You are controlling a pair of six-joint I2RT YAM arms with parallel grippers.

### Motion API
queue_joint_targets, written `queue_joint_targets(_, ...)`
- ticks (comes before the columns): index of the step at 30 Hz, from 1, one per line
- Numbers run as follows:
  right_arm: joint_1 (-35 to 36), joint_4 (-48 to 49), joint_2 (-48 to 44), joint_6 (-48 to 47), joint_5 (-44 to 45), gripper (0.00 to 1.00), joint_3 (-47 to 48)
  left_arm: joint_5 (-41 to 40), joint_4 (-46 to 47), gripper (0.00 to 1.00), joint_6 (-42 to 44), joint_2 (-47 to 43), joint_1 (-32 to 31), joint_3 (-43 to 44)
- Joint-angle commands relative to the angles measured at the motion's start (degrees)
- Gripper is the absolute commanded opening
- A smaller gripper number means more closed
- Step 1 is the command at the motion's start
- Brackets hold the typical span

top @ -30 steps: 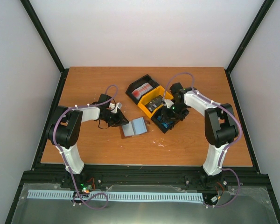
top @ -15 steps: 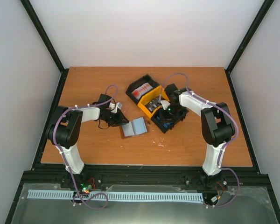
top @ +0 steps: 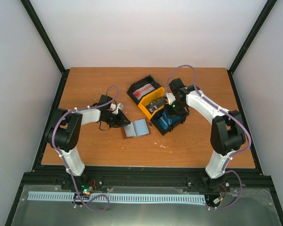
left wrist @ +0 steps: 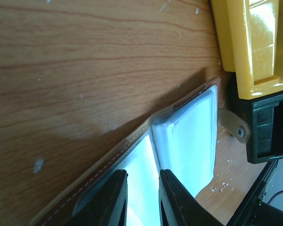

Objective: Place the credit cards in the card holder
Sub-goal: Pick up the credit card from the storage box.

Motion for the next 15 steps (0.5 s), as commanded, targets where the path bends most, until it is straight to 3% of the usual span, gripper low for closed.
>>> queue_joint_targets(1, 0.2, -1.9, -4.4, 3.9, 3.0, 0.03, 2.0, 0.2, 1.6, 0.23, -1.0, -2.2, -0.5, -0.2)
queue_joint_targets(8, 0.1, -5.1, -6.0, 17.9, 0.7, 0.03, 6.4, 0.9, 2.8, 0.25, -2.5, -3.4, -1.3, -0.6)
queue_joint_targets(15, 0.3, 2.6, -10.3, 38.6, -14.7, 0.03, 1.5, 1.8, 4.0, 0.26, -3.5, -3.8, -2.3, -0.6)
